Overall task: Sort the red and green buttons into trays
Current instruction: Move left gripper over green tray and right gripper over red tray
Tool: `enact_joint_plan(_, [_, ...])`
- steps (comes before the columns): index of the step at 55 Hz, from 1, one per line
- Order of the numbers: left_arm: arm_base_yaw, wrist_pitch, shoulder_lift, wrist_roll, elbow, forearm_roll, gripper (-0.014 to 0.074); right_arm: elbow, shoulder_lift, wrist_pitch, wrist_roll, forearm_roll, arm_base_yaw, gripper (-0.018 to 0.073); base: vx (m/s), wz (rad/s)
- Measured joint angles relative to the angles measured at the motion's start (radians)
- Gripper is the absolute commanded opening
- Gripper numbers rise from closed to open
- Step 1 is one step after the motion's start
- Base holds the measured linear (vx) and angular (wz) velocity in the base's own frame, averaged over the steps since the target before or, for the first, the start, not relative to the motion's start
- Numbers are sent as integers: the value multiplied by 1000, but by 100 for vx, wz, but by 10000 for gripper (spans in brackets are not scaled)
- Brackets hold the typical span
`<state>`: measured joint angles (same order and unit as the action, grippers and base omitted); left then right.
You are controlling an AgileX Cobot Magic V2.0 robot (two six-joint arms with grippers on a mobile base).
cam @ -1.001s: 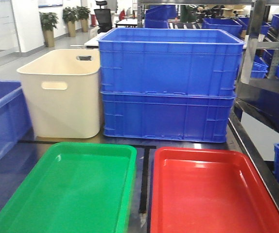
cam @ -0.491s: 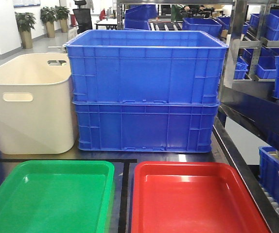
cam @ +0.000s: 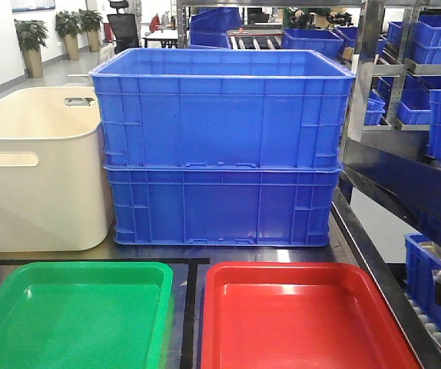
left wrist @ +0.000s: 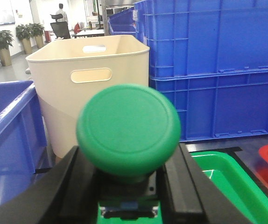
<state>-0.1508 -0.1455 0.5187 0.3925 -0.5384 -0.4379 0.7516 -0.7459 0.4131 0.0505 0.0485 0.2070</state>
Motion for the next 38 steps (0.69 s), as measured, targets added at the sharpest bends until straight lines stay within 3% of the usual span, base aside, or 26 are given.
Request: enact_joint_plan(38, [0, 1, 0, 0, 0, 0, 3, 0, 0, -3, 1, 0, 0, -9, 0, 0])
